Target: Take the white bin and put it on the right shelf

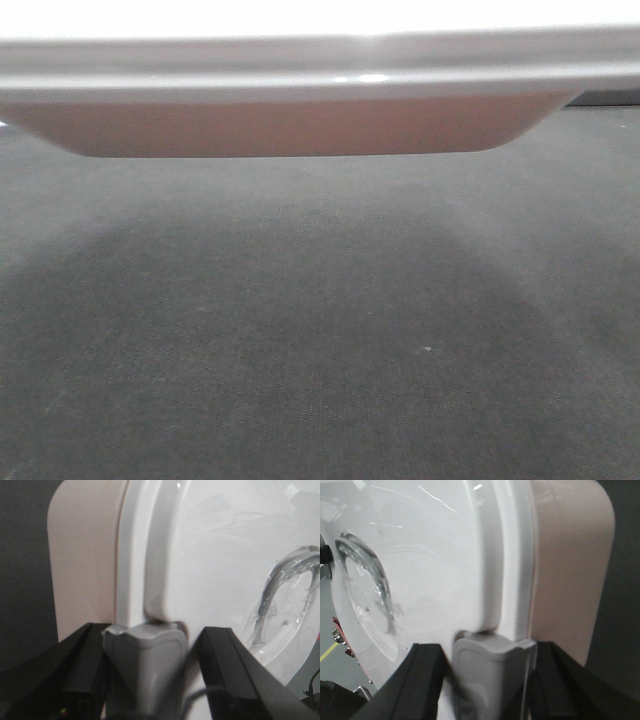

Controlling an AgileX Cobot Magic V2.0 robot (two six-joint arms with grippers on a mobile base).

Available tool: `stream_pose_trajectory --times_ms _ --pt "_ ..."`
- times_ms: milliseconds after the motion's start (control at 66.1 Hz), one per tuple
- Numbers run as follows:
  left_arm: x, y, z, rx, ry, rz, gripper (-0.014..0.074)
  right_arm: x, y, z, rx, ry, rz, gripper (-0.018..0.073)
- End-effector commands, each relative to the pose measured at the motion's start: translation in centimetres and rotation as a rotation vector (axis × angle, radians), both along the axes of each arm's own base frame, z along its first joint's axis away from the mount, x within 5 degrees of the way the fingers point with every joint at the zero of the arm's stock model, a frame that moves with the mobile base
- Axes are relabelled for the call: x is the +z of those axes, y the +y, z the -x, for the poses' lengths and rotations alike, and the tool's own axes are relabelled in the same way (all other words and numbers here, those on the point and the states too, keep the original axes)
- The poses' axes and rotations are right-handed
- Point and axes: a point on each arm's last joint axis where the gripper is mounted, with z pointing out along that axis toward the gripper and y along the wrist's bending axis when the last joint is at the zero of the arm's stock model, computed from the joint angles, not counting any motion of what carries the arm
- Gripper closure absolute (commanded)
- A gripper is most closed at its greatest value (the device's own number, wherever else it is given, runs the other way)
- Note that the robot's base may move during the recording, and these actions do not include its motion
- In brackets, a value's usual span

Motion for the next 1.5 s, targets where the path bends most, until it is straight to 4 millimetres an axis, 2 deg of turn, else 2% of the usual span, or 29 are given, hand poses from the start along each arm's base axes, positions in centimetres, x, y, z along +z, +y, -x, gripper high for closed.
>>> stream_pose_trajectory --times_ms 0,1483 --pt "2.16 -1.55 2.14 -0.209 -0.02 0.146 0.0377 2.43 1.36 1.88 0.169 -0.034 -0.189 0.0232" --pt "2.16 -1.55 2.14 -0.209 -0.02 0.146 0.0377 2.43 1.36 1.88 0.169 -0.034 -0.189 0.0232"
